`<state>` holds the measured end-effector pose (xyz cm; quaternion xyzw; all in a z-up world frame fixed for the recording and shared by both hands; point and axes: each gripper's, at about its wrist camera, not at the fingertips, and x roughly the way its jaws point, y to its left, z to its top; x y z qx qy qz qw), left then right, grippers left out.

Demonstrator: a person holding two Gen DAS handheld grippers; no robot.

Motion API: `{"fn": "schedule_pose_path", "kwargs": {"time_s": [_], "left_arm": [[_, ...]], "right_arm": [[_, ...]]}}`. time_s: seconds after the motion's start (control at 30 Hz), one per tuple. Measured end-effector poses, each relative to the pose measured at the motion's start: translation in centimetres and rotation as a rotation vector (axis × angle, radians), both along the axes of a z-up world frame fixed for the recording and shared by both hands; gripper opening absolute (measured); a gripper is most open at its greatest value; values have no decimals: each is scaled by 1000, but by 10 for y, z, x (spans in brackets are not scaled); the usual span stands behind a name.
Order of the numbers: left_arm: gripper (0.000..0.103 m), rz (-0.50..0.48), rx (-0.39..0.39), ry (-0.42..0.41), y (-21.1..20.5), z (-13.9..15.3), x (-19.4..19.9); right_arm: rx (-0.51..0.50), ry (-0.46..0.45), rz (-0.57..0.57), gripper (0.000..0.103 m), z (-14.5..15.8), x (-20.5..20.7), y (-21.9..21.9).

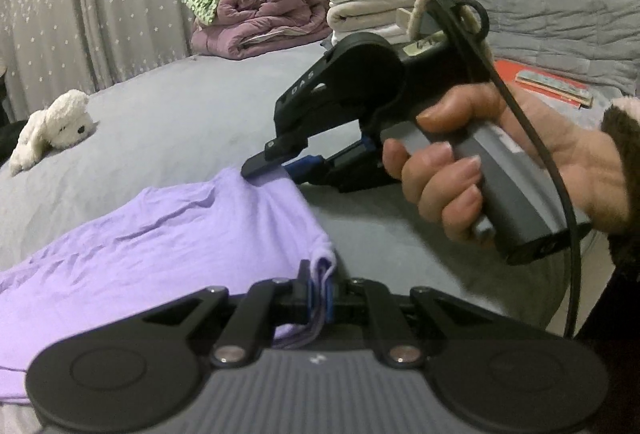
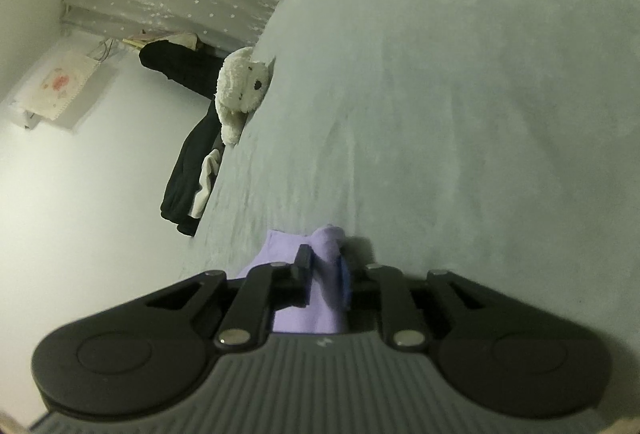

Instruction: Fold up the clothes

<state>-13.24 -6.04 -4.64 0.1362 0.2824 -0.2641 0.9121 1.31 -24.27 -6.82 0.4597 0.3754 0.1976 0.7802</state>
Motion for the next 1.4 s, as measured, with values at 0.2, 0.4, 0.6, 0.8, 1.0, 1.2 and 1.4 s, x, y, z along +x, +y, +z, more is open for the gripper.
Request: {"fn": "schedule_pose_path", "kwargs": {"time_s": [0.2, 0.4, 0.6, 0.8, 1.0, 1.2, 1.4], "left_arm": [[4, 26, -55, 6, 5, 8, -3], [4, 33, -88, 19, 3, 15, -3], [4, 44, -138, 28, 3, 19, -3], [4, 112, -262, 77, 26, 20, 0], [4, 173, -377, 57, 56, 29, -2], [4, 258, -460, 37, 90, 42, 1], [4, 351, -510, 13, 126, 48, 2]], "right_arm": [[-70, -15, -92, 10, 6, -3, -2], [-118, -23, -120, 8, 14, -6, -2], [-144, -41, -138, 8, 22, -6, 0], [-151, -45, -138, 8, 30, -1, 11], [-122, -76, -142, 8, 44, 7, 30], [-79, -125, -133, 8, 56, 20, 63], [-52, -161, -122, 8, 63, 32, 99]]}}
